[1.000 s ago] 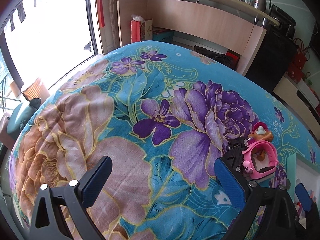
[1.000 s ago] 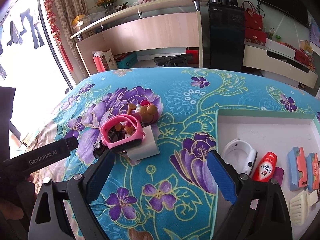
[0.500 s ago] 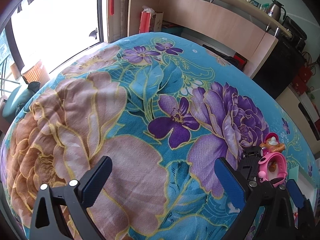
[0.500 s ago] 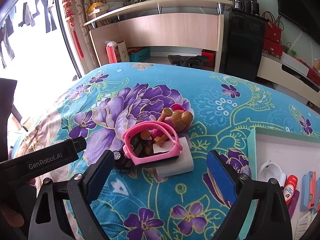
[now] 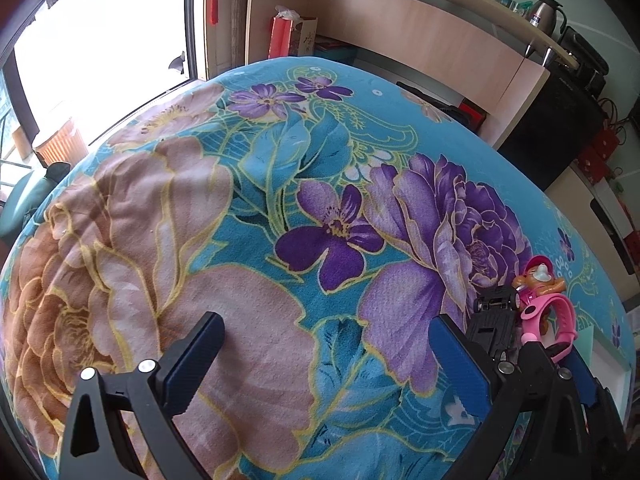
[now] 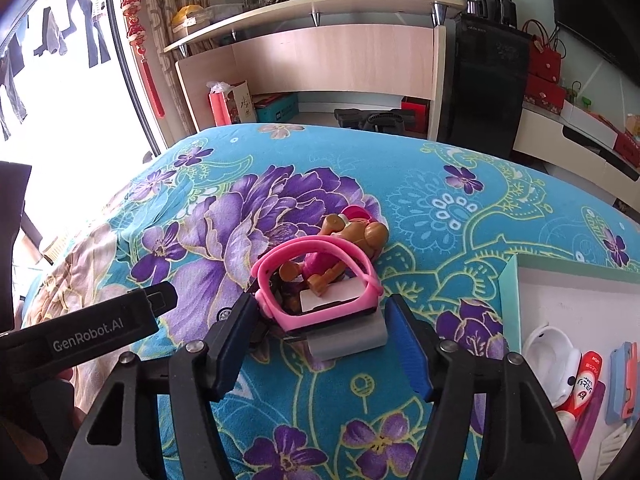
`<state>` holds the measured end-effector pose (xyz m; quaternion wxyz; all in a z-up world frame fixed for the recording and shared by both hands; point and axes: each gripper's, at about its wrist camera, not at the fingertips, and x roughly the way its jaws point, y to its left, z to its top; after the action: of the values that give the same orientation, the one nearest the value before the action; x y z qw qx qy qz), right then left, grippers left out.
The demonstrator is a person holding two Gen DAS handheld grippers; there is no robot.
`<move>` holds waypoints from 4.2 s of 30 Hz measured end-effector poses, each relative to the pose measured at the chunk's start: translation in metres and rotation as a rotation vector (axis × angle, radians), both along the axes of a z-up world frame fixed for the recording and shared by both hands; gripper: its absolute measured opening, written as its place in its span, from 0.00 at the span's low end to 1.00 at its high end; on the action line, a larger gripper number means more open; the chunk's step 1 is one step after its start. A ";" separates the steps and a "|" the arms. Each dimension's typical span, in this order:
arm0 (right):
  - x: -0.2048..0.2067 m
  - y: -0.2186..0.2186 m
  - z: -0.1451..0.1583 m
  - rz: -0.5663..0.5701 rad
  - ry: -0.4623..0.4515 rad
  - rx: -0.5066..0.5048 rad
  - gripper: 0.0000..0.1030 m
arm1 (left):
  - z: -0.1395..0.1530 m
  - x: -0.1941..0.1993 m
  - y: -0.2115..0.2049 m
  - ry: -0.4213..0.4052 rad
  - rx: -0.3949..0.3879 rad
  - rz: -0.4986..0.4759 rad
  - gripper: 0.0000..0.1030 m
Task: Organize rigid objects
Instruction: 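Grasp the pink watch band with the right tool while the left tool moves to the black toy car, then lift the pink band with the right tool while the left tool grasps the black toy car, then carry the pink band with the right tool while the left tool carries the car over the tray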
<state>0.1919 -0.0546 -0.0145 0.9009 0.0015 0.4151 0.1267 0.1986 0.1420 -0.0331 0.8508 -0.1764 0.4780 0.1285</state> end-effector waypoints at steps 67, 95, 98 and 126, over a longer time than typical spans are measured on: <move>-0.006 -0.098 0.026 -0.196 -0.013 0.131 0.60 | -0.003 0.036 -0.094 -0.069 0.080 -0.308 0.41; -0.019 -0.121 0.038 -0.238 -0.033 0.138 0.60 | 0.064 0.004 -0.103 -0.260 0.154 -0.297 0.30; -0.026 -0.134 0.042 -0.265 -0.039 0.135 0.60 | 0.075 -0.001 -0.115 -0.291 0.162 -0.327 0.30; -0.077 -0.304 0.039 -0.688 -0.026 0.086 0.60 | 0.058 -0.026 -0.302 -0.262 0.214 -0.734 0.30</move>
<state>0.1151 -0.3582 0.0249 0.8952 0.1780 0.3728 -0.1671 0.1727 -0.1602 0.0253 0.9074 0.0808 0.3808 -0.1584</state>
